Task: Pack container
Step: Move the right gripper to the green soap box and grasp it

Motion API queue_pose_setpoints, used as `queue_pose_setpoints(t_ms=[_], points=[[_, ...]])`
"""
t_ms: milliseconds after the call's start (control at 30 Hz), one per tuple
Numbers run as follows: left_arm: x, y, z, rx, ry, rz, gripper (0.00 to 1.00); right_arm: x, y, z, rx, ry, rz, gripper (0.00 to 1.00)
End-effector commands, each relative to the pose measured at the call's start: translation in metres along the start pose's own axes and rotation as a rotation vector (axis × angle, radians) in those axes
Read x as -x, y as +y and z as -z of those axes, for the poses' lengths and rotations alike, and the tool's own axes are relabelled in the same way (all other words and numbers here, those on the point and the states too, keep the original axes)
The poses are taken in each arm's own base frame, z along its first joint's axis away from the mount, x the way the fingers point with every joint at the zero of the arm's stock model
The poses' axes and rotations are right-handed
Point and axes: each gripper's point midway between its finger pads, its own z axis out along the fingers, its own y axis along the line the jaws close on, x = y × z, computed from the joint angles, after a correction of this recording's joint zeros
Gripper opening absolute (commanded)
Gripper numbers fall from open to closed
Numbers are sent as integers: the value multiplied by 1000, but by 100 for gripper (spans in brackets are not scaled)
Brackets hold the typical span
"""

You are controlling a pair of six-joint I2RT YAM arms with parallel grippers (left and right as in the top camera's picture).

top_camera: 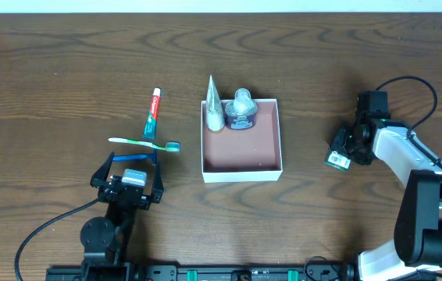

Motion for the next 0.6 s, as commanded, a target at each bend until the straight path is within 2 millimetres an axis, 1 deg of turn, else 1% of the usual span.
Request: queue_pose_setpoints(t_ms=[0, 200, 300, 467, 567], points=[[-15, -5, -1, -22, 45, 16, 98, -13, 1, -7, 34, 49, 40, 40], [-15, -5, -1, -22, 45, 16, 98, -15, 2, -7, 43, 59, 79, 39], [-15, -5, -1, -22, 45, 16, 98, -19, 12, -6, 102, 77, 142, 39], [-15, -5, -1, -22, 45, 16, 98, -22, 22, -4, 164, 93, 190, 40], [-15, -5, -1, -22, 45, 16, 98, -25, 21, -4, 165, 100, 213, 41]])
